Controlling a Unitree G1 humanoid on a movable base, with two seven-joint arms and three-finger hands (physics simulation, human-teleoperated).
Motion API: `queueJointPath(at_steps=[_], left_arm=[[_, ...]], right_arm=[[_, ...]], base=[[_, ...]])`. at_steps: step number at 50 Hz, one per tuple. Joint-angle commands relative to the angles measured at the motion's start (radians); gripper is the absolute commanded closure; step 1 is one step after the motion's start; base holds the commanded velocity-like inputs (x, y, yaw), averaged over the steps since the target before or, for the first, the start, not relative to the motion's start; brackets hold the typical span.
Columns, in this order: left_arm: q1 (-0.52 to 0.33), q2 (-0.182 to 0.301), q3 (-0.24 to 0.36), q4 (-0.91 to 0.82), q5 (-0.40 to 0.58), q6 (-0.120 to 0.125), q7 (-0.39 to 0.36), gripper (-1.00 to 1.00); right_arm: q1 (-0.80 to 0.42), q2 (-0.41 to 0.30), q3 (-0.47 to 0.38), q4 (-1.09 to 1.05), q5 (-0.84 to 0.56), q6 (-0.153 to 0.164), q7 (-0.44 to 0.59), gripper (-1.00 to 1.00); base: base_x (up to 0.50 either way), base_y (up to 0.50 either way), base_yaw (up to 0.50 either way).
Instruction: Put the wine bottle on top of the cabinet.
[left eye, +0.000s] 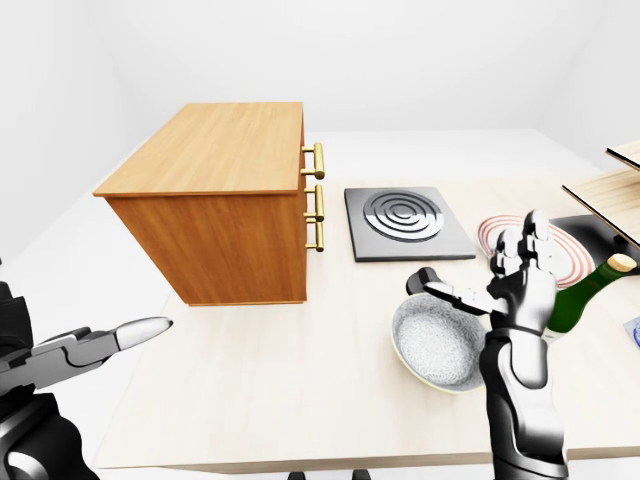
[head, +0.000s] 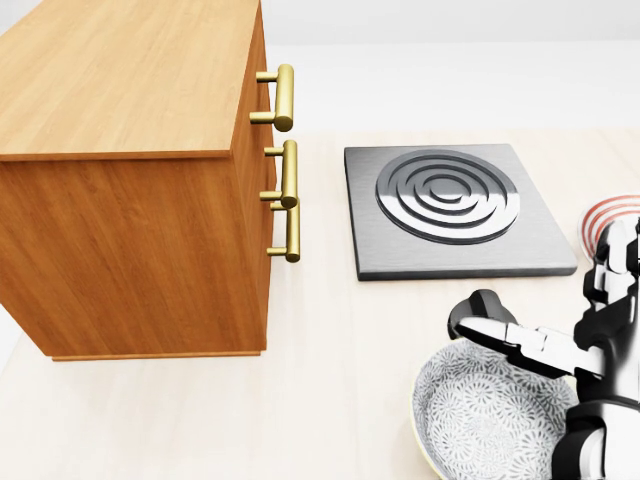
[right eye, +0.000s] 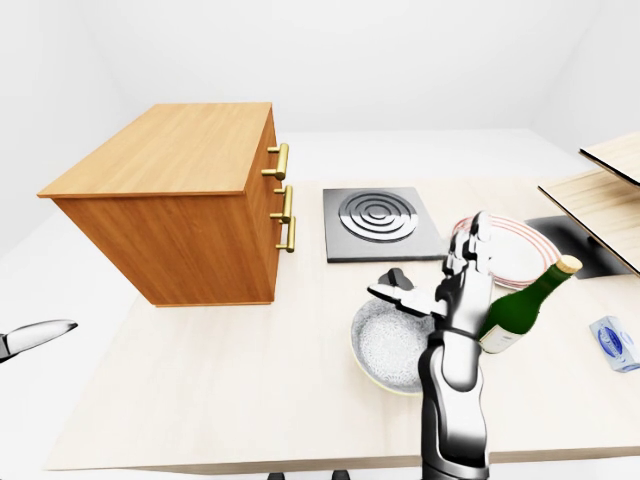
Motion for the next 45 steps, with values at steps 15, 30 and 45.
queueJointPath(at_steps=[15,30,45], left_arm=[[0.004,-0.001,0.004,0.011,0.002,0.0,0.0,-1.0],[0.006,-0.003,0.001,0.019,0.004,0.0,-0.001,-1.0],[0.009,-0.004,0.0,0.037,0.008,0.0,-0.003,-1.0]], right_arm=[[0.011,-0.004,-0.129,-0.161,0.111,0.0,-0.193,-1.0],[0.045,0.008,-0.248,-0.188,0.175,0.0,-0.32,-1.0],[0.052,-0.022,-0.34,-0.139,0.266,0.0,-0.339,-1.0]], base=[[0.0,0.0,0.0],[0.0,0.0,0.0],[0.0,0.0,0.0]])
